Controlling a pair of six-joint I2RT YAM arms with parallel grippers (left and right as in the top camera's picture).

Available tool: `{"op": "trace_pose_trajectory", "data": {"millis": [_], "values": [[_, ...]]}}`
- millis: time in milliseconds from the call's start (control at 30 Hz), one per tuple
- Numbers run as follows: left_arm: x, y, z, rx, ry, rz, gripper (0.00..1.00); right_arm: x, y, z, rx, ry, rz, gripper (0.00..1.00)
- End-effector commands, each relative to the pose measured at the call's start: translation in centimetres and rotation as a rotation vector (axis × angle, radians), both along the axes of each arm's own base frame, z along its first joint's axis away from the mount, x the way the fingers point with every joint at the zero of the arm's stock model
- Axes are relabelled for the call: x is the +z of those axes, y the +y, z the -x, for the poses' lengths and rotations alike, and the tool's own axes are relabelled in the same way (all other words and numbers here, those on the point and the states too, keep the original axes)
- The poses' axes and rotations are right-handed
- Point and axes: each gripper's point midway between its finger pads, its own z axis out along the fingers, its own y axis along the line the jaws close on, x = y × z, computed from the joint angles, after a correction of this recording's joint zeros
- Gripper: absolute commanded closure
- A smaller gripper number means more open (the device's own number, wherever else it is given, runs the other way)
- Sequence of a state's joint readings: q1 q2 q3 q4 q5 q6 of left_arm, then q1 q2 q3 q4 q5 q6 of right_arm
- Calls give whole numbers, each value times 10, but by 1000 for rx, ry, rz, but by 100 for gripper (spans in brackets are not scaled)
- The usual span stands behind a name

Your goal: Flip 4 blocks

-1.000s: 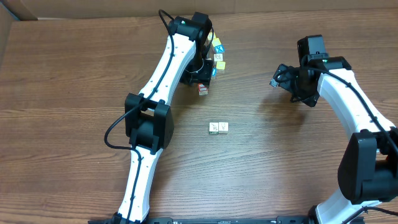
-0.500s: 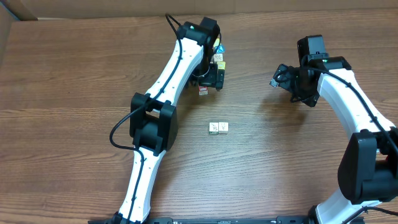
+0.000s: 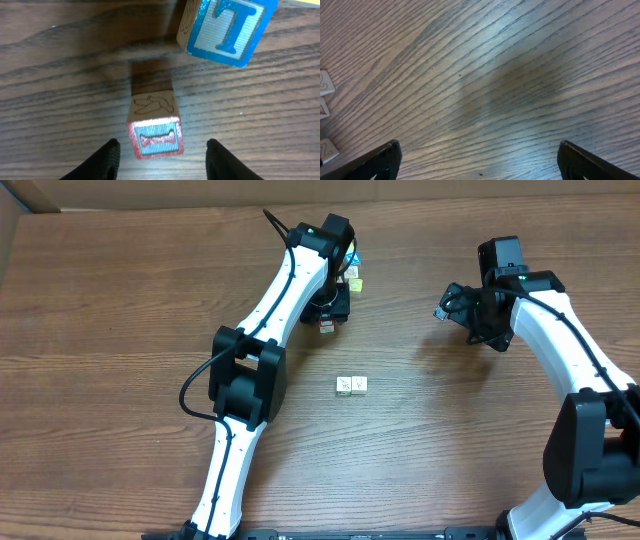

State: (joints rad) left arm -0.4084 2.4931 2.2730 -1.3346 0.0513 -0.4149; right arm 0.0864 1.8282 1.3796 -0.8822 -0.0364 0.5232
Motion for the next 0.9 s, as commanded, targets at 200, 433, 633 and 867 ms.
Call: {"op": "trace_pose_trajectory", "data": {"millis": [200, 433, 633, 867], "values": [[-7, -3, -3, 10, -23, -13, 62, 5, -2, -5, -1, -21, 8, 0], [-7, 9, -5, 63, -38, -82, 57, 5, -2, -5, -1, -21, 9, 0], [-7, 5, -3, 54, -37, -75, 61, 5, -2, -5, -1, -21, 8, 0], [-8, 5, -2, 52, -32, -78, 65, 5, -2, -5, -1, -21, 9, 0]]}}
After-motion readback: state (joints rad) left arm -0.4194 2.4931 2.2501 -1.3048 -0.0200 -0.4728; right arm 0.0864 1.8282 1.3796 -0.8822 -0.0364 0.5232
